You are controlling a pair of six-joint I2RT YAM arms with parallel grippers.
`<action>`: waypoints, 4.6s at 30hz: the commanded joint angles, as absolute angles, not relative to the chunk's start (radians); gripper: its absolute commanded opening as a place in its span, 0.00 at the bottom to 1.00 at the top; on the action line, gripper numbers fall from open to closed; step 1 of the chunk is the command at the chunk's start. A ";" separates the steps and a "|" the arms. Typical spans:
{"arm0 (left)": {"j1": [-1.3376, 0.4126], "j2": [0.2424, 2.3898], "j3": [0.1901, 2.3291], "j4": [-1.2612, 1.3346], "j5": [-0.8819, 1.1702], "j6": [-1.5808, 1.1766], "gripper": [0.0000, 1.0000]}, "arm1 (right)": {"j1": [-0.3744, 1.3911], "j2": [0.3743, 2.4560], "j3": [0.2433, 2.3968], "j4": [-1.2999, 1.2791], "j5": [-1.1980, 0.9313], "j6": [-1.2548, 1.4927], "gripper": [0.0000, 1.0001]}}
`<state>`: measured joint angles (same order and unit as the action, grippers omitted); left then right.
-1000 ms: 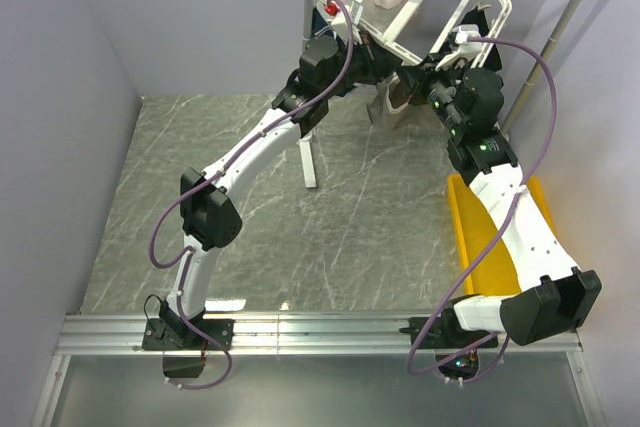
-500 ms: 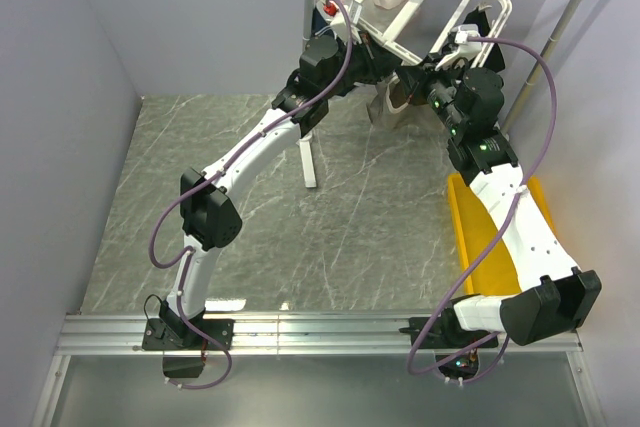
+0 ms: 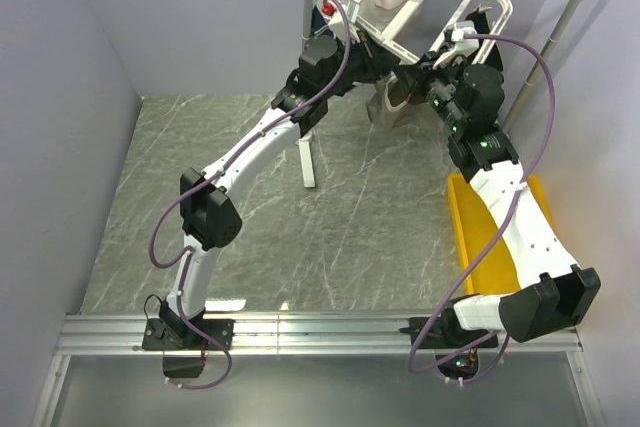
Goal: Clip the underwear to the hanger
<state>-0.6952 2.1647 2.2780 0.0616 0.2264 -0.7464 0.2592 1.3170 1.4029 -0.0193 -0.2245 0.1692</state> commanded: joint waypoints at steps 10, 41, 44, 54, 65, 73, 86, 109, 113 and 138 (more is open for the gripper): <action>-0.723 2.137 2.322 0.247 0.258 -0.830 0.01 | 0.314 1.338 1.375 -0.169 -0.500 0.120 0.00; -0.727 2.138 2.315 0.295 0.238 -0.870 0.00 | 0.357 1.333 1.324 -0.207 -0.199 -0.156 0.00; -0.727 2.140 2.315 0.299 0.238 -0.870 0.01 | 0.360 1.336 1.331 -0.221 -0.204 -0.155 0.05; -0.729 2.140 2.310 0.302 0.242 -0.868 0.01 | 0.359 1.342 1.351 -0.230 -0.222 -0.127 0.23; -0.729 2.135 2.295 0.304 0.244 -0.868 0.01 | 0.356 1.327 1.351 -0.215 -0.221 -0.110 0.26; -0.732 2.137 2.289 0.305 0.244 -0.865 0.00 | 0.357 1.316 1.362 -0.219 -0.230 -0.103 0.31; -0.733 2.134 2.283 0.307 0.242 -0.859 0.00 | 0.354 1.301 1.379 -0.227 -0.239 -0.092 0.38; -0.733 2.126 2.250 0.311 0.248 -0.827 0.01 | 0.275 1.223 1.361 -0.170 -0.370 -0.063 0.70; -0.730 2.114 2.224 0.318 0.258 -0.819 0.01 | 0.238 1.203 1.365 -0.166 -0.448 -0.058 0.71; -0.712 2.017 2.040 0.347 0.342 -0.715 0.16 | 0.098 1.256 1.497 -0.337 -0.598 0.009 0.97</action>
